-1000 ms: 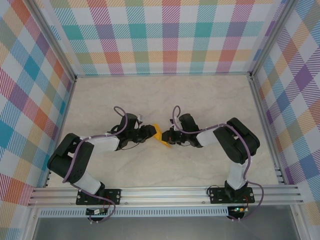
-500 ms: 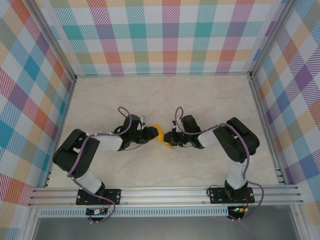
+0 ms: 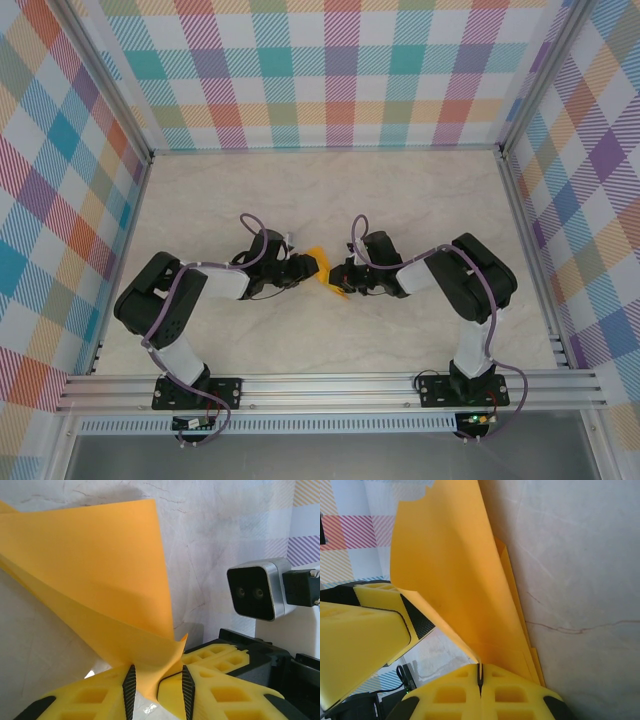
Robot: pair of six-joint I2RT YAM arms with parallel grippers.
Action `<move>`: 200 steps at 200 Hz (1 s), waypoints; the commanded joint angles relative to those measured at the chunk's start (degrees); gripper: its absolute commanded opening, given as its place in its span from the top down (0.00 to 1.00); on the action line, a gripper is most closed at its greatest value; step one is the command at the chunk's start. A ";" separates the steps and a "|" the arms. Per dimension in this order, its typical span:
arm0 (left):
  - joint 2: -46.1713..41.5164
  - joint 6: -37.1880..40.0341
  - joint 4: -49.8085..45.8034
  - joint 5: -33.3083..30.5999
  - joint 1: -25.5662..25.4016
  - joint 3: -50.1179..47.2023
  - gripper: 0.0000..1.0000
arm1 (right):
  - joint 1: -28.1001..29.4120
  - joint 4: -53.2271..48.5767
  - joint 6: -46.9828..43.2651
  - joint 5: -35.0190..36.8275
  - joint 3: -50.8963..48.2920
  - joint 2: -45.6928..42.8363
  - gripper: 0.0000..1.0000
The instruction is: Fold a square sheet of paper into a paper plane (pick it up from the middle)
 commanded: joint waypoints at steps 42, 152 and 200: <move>3.04 1.62 1.12 0.72 -0.66 2.65 0.69 | -0.65 -0.83 0.27 -1.09 -0.70 1.48 1.00; 4.38 1.95 -0.81 0.40 -0.66 4.24 0.72 | -1.07 -5.99 -3.96 -1.33 1.28 0.09 0.87; 4.38 1.70 -1.36 0.92 -0.65 5.09 0.72 | -0.96 -12.46 -14.70 -1.73 4.04 -1.68 0.75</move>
